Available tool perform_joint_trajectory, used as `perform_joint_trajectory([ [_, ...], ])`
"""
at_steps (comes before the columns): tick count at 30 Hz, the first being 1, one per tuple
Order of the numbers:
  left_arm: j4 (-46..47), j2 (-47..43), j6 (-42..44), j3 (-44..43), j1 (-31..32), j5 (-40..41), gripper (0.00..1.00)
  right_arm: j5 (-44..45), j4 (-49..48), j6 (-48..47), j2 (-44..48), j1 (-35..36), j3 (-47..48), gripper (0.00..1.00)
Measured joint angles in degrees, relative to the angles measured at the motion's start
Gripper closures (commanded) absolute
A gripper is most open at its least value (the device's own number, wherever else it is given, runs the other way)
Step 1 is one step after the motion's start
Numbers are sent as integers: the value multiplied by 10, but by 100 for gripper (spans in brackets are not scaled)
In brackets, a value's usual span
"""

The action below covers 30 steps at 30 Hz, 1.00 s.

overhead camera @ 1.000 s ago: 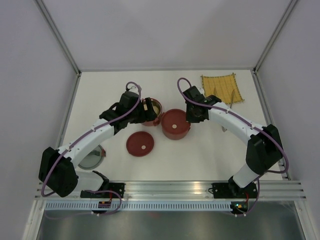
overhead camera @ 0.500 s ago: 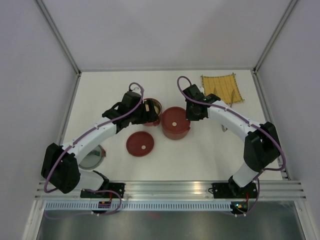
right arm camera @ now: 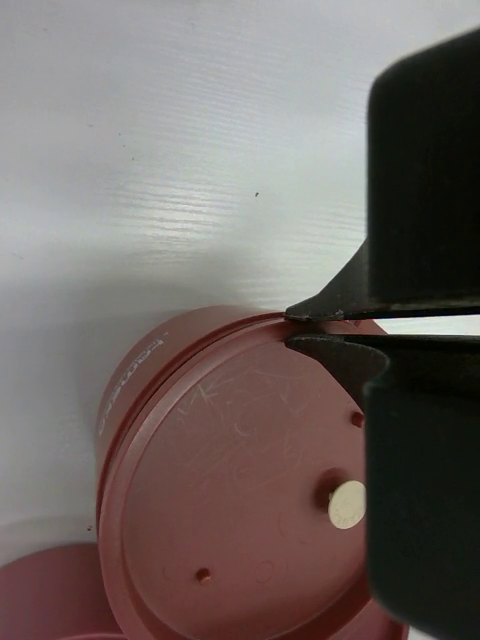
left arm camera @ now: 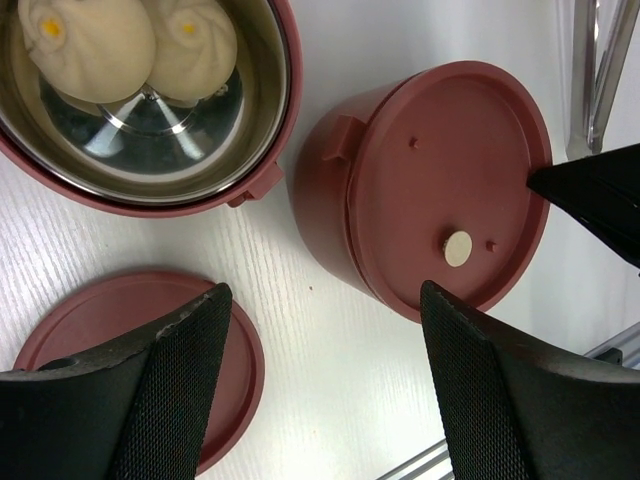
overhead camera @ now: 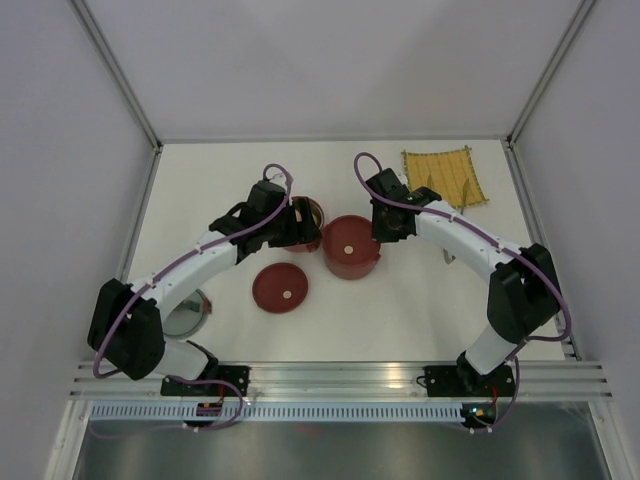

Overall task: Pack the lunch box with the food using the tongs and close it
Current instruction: Close the box lid on the packing box.

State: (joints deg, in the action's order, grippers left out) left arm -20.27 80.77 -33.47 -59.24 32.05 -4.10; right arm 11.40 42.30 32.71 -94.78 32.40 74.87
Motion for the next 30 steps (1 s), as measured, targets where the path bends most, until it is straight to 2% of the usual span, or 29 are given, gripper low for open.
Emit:
perform_joint_trajectory([
  [5,7,3,0,0,0,-5,19,-10,7,-2,0,0,1,96],
  [7,7,3,0,0,0,-5,19,-10,8,-1,0,0,1,89],
  [17,12,25,0,-4,0,-6,21,-7,11,-2,0,0,2,80],
  [27,22,48,2,-21,8,-8,29,5,12,-6,-10,0,29,70],
  [30,26,59,4,-23,11,-8,33,7,11,-7,-10,0,31,69],
])
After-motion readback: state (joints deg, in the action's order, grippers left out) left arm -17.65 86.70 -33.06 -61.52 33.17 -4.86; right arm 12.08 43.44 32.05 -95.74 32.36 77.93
